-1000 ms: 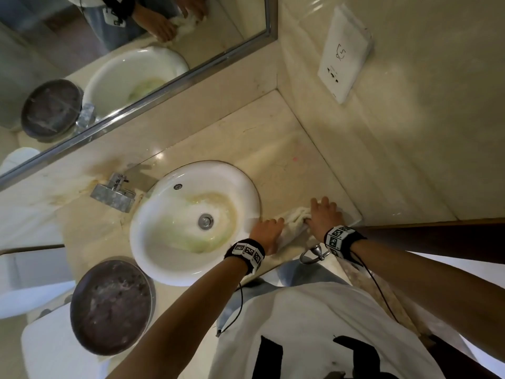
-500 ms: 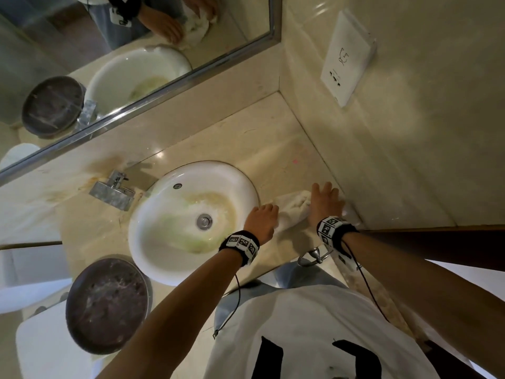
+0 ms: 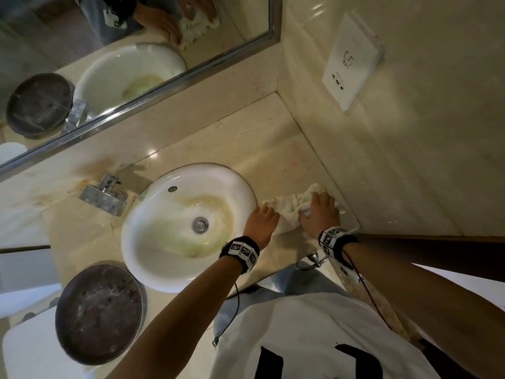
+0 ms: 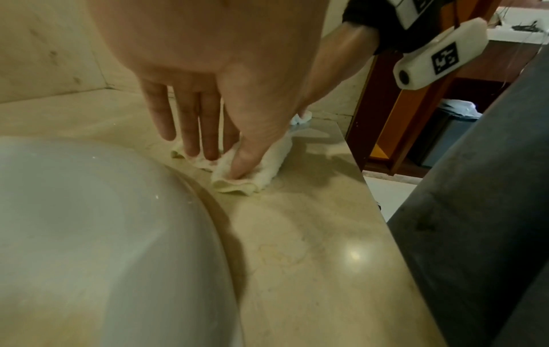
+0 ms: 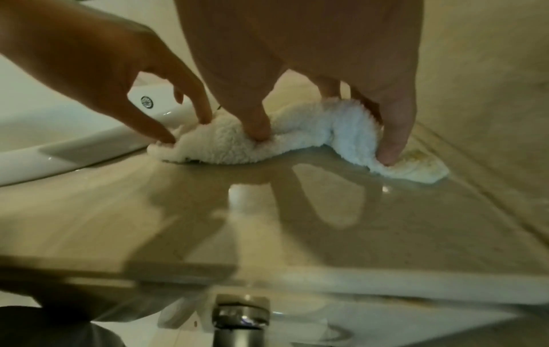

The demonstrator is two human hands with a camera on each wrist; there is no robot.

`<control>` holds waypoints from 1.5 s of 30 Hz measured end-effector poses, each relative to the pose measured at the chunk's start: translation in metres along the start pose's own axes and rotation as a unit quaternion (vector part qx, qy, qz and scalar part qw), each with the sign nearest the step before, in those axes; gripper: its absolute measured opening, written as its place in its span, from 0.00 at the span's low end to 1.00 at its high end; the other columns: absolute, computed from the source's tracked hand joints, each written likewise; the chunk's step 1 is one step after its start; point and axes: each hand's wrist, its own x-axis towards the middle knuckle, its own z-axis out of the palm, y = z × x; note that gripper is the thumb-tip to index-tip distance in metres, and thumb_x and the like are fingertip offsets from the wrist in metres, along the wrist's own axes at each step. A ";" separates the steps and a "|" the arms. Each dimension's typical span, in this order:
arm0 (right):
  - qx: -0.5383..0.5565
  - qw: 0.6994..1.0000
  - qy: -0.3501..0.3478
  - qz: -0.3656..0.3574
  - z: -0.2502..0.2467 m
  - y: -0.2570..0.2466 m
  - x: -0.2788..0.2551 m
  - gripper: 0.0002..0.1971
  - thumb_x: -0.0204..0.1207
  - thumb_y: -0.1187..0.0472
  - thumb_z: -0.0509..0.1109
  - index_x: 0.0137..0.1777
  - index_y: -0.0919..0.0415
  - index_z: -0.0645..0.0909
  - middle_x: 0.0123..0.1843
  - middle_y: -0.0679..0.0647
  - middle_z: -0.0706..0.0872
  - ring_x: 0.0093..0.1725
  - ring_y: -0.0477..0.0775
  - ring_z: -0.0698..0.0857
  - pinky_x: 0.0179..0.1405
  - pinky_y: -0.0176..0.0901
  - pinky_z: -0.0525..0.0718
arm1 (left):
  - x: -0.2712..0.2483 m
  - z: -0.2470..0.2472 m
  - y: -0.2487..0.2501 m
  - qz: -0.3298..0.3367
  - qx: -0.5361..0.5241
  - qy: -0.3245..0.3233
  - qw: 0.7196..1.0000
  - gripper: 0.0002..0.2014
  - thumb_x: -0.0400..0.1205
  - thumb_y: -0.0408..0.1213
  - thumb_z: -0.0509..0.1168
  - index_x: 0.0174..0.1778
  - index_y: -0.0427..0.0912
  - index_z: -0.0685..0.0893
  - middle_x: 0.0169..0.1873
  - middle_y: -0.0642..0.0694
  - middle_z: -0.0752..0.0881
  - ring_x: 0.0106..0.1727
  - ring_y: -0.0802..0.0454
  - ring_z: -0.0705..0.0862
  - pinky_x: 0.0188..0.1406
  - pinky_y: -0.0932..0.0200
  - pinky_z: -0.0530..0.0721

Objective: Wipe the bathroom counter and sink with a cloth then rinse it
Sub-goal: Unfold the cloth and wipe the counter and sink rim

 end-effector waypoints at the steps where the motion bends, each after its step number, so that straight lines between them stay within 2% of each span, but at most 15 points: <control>1: 0.001 1.000 0.003 -0.006 0.002 -0.007 -0.002 0.38 0.75 0.46 0.73 0.80 0.62 0.66 0.78 0.66 0.70 0.74 0.68 0.70 0.66 0.61 0.78 | -0.001 0.000 -0.002 0.000 0.008 0.008 1.000 0.19 0.64 0.30 0.78 0.52 0.38 0.86 0.46 0.41 0.85 0.50 0.40 0.83 0.46 0.50 0.79; 4: 0.018 0.999 -0.005 -0.028 0.007 -0.035 -0.008 0.33 0.78 0.52 0.70 0.81 0.61 0.66 0.80 0.66 0.69 0.75 0.67 0.72 0.68 0.58 0.77 | -0.003 -0.002 -0.008 0.000 0.024 0.035 0.999 0.14 0.61 0.28 0.76 0.42 0.40 0.86 0.37 0.45 0.84 0.44 0.43 0.81 0.42 0.53 0.76; 6: 0.034 0.998 -0.020 -0.053 0.009 -0.051 -0.009 0.29 0.80 0.55 0.69 0.78 0.61 0.67 0.77 0.65 0.72 0.72 0.65 0.75 0.66 0.55 0.78 | -0.004 -0.004 -0.011 0.000 0.019 0.049 0.999 0.14 0.59 0.27 0.76 0.38 0.42 0.86 0.34 0.46 0.84 0.42 0.44 0.81 0.40 0.53 0.75; 10: 0.078 0.992 -0.081 -0.064 0.005 -0.071 -0.008 0.26 0.75 0.55 0.75 0.70 0.59 0.70 0.67 0.59 0.80 0.63 0.62 0.83 0.57 0.52 0.82 | -0.018 -0.010 -0.015 -0.003 -0.024 0.086 0.996 0.14 0.64 0.29 0.75 0.44 0.44 0.85 0.35 0.48 0.83 0.37 0.45 0.81 0.37 0.55 0.72; 13: 0.095 0.994 -0.052 -0.031 0.002 -0.076 -0.013 0.29 0.71 0.50 0.80 0.65 0.57 0.70 0.64 0.57 0.79 0.62 0.61 0.81 0.52 0.53 0.83 | -0.035 -0.016 -0.028 -0.059 -0.031 0.068 0.995 0.14 0.66 0.30 0.70 0.47 0.42 0.81 0.40 0.45 0.82 0.41 0.43 0.80 0.37 0.54 0.69; 16: 0.110 0.993 -0.045 -0.004 0.009 -0.077 -0.013 0.31 0.71 0.46 0.80 0.66 0.60 0.70 0.65 0.59 0.78 0.63 0.63 0.80 0.53 0.54 0.83 | -0.045 -0.016 -0.051 -0.141 -0.055 0.031 0.988 0.14 0.71 0.27 0.65 0.52 0.39 0.79 0.46 0.43 0.82 0.48 0.42 0.80 0.36 0.53 0.70; 18: 0.117 0.991 -0.070 0.002 0.015 -0.080 -0.010 0.32 0.72 0.46 0.80 0.67 0.62 0.72 0.66 0.61 0.79 0.64 0.64 0.82 0.57 0.54 0.83 | -0.046 -0.013 -0.064 -0.180 -0.099 0.021 0.978 0.10 0.75 0.28 0.62 0.51 0.38 0.78 0.46 0.43 0.81 0.49 0.42 0.79 0.34 0.52 0.67; 21: 0.122 0.990 -0.071 0.004 0.019 -0.085 -0.009 0.29 0.74 0.49 0.79 0.67 0.64 0.73 0.66 0.62 0.80 0.63 0.65 0.83 0.58 0.53 0.83 | -0.038 -0.012 -0.067 -0.205 -0.149 0.036 0.967 0.07 0.74 0.28 0.61 0.48 0.38 0.77 0.43 0.42 0.80 0.47 0.41 0.78 0.33 0.51 0.66; 28: 0.088 0.994 -0.061 -0.016 0.012 -0.076 0.000 0.26 0.78 0.48 0.74 0.67 0.63 0.72 0.65 0.62 0.80 0.62 0.64 0.83 0.56 0.53 0.83 | -0.007 -0.023 -0.062 -0.199 -0.172 0.057 0.963 0.10 0.71 0.25 0.61 0.40 0.42 0.67 0.41 0.40 0.78 0.46 0.39 0.77 0.30 0.52 0.66; 31: 0.074 0.996 -0.043 -0.006 0.003 -0.066 0.009 0.26 0.78 0.48 0.74 0.67 0.63 0.72 0.65 0.61 0.81 0.63 0.63 0.83 0.55 0.52 0.83 | 0.003 -0.025 -0.062 -0.194 -0.166 0.054 0.965 0.08 0.73 0.27 0.62 0.46 0.38 0.73 0.47 0.40 0.79 0.49 0.39 0.77 0.32 0.51 0.70; 34: 0.049 0.998 -0.030 0.009 -0.005 -0.059 0.018 0.26 0.78 0.48 0.75 0.67 0.63 0.72 0.65 0.61 0.81 0.63 0.63 0.83 0.54 0.53 0.83 | 0.012 -0.026 -0.056 -0.195 -0.166 0.058 0.965 0.14 0.75 0.28 0.62 0.56 0.35 0.77 0.52 0.38 0.79 0.53 0.39 0.78 0.36 0.52 0.74; 37: 0.054 0.997 -0.022 0.047 -0.012 -0.054 0.027 0.27 0.78 0.48 0.74 0.69 0.64 0.71 0.66 0.61 0.81 0.63 0.63 0.84 0.52 0.52 0.83 | 0.022 -0.032 -0.049 -0.176 -0.163 0.065 0.969 0.11 0.78 0.26 0.62 0.56 0.34 0.77 0.53 0.38 0.80 0.54 0.39 0.79 0.36 0.53 0.74; 40: 0.060 0.995 -0.011 0.078 -0.021 -0.046 0.035 0.27 0.80 0.49 0.73 0.70 0.65 0.70 0.66 0.63 0.80 0.64 0.66 0.84 0.51 0.53 0.83 | 0.032 -0.035 -0.036 -0.166 -0.179 0.064 0.968 0.08 0.82 0.26 0.60 0.56 0.34 0.78 0.54 0.38 0.81 0.56 0.39 0.79 0.45 0.49 0.81; 43: 0.055 0.993 0.006 0.103 -0.027 -0.034 0.040 0.25 0.80 0.52 0.72 0.70 0.66 0.71 0.66 0.64 0.80 0.64 0.67 0.83 0.50 0.54 0.83 | 0.037 -0.033 -0.021 -0.148 -0.170 0.036 0.974 0.09 0.84 0.29 0.61 0.60 0.35 0.79 0.58 0.37 0.81 0.60 0.38 0.79 0.54 0.47 0.81; 45: 0.045 0.993 0.015 0.112 -0.028 -0.028 0.044 0.24 0.80 0.53 0.72 0.69 0.66 0.72 0.67 0.64 0.79 0.64 0.67 0.82 0.50 0.54 0.83 | 0.039 -0.030 -0.011 -0.132 -0.154 0.021 0.979 0.12 0.84 0.26 0.61 0.63 0.34 0.78 0.60 0.36 0.80 0.61 0.37 0.78 0.55 0.47 0.79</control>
